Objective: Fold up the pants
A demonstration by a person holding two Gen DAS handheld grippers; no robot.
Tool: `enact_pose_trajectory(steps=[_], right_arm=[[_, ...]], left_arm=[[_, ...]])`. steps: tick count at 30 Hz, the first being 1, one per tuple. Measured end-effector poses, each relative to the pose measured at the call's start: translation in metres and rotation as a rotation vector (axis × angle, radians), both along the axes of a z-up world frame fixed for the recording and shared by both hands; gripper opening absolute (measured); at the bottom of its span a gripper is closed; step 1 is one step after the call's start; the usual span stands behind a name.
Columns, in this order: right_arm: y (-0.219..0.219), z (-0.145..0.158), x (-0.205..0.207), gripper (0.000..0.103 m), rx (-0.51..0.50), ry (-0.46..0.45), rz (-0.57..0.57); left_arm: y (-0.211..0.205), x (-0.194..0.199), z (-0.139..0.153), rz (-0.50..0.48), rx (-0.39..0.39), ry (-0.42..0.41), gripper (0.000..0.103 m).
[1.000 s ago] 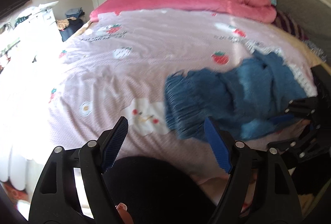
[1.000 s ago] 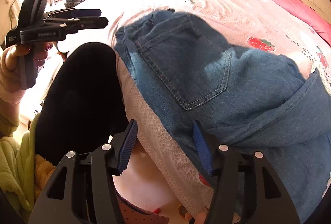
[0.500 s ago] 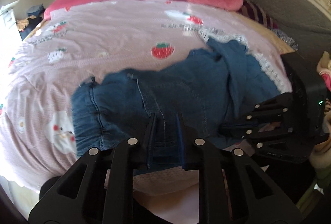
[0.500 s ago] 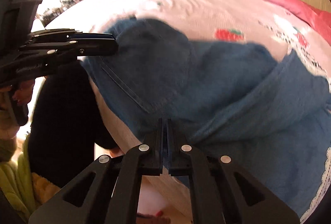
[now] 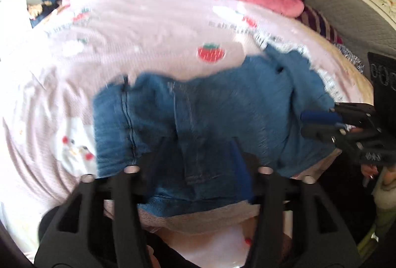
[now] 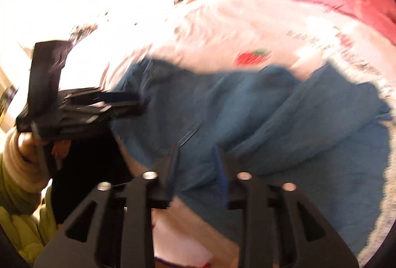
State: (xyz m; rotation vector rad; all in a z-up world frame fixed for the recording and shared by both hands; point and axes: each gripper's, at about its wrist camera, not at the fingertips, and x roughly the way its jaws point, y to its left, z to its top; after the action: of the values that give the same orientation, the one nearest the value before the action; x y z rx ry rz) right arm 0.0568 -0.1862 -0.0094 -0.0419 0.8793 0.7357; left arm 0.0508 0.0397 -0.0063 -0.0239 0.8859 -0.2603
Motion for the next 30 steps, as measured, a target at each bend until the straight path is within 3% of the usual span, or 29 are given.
enact_pose_trajectory(steps=[2, 5, 12, 22, 26, 30], right_arm=[[-0.014, 0.007, 0.003, 0.035, 0.006, -0.024, -0.052], [-0.035, 0.016, 0.003, 0.055, 0.004, -0.056, -0.133], [-0.051, 0.041, 0.039, 0.084, -0.048, -0.118, -0.281], [-0.076, 0.056, 0.121, 0.089, -0.071, -0.083, -0.352], [-0.072, 0.046, 0.151, 0.089, -0.131, -0.064, -0.343], [-0.059, 0.039, 0.176, 0.092, -0.185, -0.042, -0.31]], left_arm=[[-0.005, -0.004, 0.015, -0.007, 0.0, -0.043, 0.055], [-0.014, 0.0, 0.029, -0.031, -0.036, -0.067, 0.065], [-0.057, 0.02, 0.037, -0.122, -0.075, -0.063, 0.075], [-0.128, 0.042, 0.017, -0.289, -0.119, -0.013, 0.077], [-0.139, 0.048, 0.001, -0.321, -0.144, 0.005, 0.064], [-0.143, 0.053, -0.01, -0.331, -0.153, 0.025, 0.057]])
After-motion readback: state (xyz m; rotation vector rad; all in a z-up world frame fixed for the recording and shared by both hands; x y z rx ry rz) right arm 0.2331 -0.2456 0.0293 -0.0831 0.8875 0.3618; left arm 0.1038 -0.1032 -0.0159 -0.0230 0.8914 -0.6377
